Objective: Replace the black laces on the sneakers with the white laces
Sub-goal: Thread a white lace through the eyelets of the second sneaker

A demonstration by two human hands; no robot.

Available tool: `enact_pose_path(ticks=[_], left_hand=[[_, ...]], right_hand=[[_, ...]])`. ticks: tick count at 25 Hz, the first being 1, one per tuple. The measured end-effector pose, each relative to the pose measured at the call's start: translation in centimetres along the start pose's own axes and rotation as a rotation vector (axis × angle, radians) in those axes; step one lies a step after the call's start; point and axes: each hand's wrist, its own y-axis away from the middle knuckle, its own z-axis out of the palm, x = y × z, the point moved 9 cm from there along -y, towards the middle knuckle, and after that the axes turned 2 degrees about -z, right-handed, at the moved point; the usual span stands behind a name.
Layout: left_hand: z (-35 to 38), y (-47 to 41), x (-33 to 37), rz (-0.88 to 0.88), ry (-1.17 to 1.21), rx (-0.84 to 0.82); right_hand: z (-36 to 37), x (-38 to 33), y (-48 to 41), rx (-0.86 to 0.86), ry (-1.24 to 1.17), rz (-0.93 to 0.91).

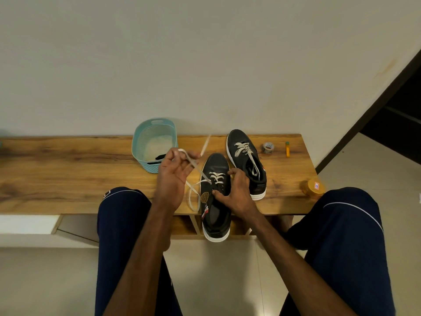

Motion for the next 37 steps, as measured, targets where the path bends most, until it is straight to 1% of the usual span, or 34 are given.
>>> enact_pose_path(ticks=[1, 2, 3, 4, 5, 7, 8, 9, 10, 12, 14, 17, 19, 20, 21, 22, 23, 24, 25, 26, 29, 31, 33, 35, 37], left_hand=[[0.3, 0.0, 0.1, -0.022, 0.156, -0.037], [0.6, 0.1, 0.0, -0.05, 0.21, -0.062], [0.6, 0.1, -0.4, -0.091, 0.153, -0.056], [0.1, 0.1, -1.1, -0.136, -0.01, -0.021], [-0.6, 0.2, -1.7, -0.169, -0.272, 0.031], [-2.8, 0.3, -3.0, -0.246, -0.89, 0.129], [-3.9, 0.5, -4.0, -0.313, -1.111, 0.176], [-5.2, 0.7, -5.1, -0.38, -1.238, 0.214], [-6.0, 0.8, -6.1, -0.433, -1.291, 0.245], [-6.7, 0.7, -7.8, -0.49, -1.326, 0.269], [-6.2, 0.6, -8.5, -0.474, -1.403, 0.24], [-5.3, 0.4, -8.3, -0.424, -1.602, 0.181], [-5.0, -0.1, -7.4, -0.35, -1.67, 0.198], [-4.6, -0.3, -6.6, -0.282, -1.63, 0.215], [-4.4, -0.6, -5.9, -0.221, -1.507, 0.226], [-4.1, -0.9, -5.0, -0.175, -1.287, 0.22], [-3.7, -0.9, -4.2, -0.172, -1.019, 0.215], [-3.1, -0.4, -3.5, -0.212, -0.763, 0.214], [-2.6, -0.1, -2.8, -0.236, -0.579, 0.212], [-2.3, 0.1, -2.0, -0.236, -0.478, 0.191], [-1.4, 0.4, -0.9, -0.203, -0.322, 0.041], [-1.1, 0.4, -1.1, -0.224, -0.195, -0.014], [-1.0, 0.4, -1.3, -0.233, -0.081, -0.015], [-1.5, 0.1, -1.4, -0.23, 0.012, 0.031], [-2.6, -0.2, -1.5, -0.228, 0.037, 0.084]], right_hand=[[0.0, 0.0, 0.0, 0.0, -0.003, 0.006], [0.0, 0.0, 0.0, -0.002, -0.002, 0.01], [0.0, -0.1, 0.0, -0.004, 0.002, 0.012], [0.0, -0.1, 0.0, -0.004, 0.011, 0.011], [0.1, -0.1, 0.0, -0.005, 0.021, 0.009], [0.2, 0.0, 0.1, -0.001, 0.037, 0.006], [0.2, 0.0, 0.1, 0.0, 0.043, 0.005], [0.3, 0.0, 0.2, -0.002, 0.046, 0.006], [0.4, 0.0, 0.2, -0.006, 0.047, 0.009], [0.4, -0.1, 0.3, -0.004, 0.054, 0.007], [0.4, -0.2, 0.3, -0.005, 0.062, 0.006], [0.3, -0.3, 0.5, -0.007, 0.08, -0.004], [0.1, -0.7, 0.5, 0.009, 0.1, -0.029], [-0.1, -1.1, 0.5, 0.016, 0.103, -0.043], [-0.2, -1.6, 0.5, 0.021, 0.1, -0.057], [-0.4, -2.3, 0.5, 0.029, 0.088, -0.076], [-0.6, -3.1, 0.6, 0.042, 0.071, -0.102], [-0.8, -3.9, 0.7, 0.058, 0.05, -0.133], [-1.1, -4.8, 0.9, 0.068, 0.021, -0.165], [-1.1, -5.7, 1.0, 0.057, -0.024, -0.193], [0.4, -8.6, 1.7, -0.094, -0.207, -0.221], [1.8, -9.5, 1.9, -0.177, -0.315, -0.192], [3.1, -9.3, 2.1, -0.23, -0.4, -0.12], [3.7, -8.5, 2.1, -0.248, -0.479, -0.041], [3.4, -8.0, 2.1, -0.252, -0.581, -0.006]])
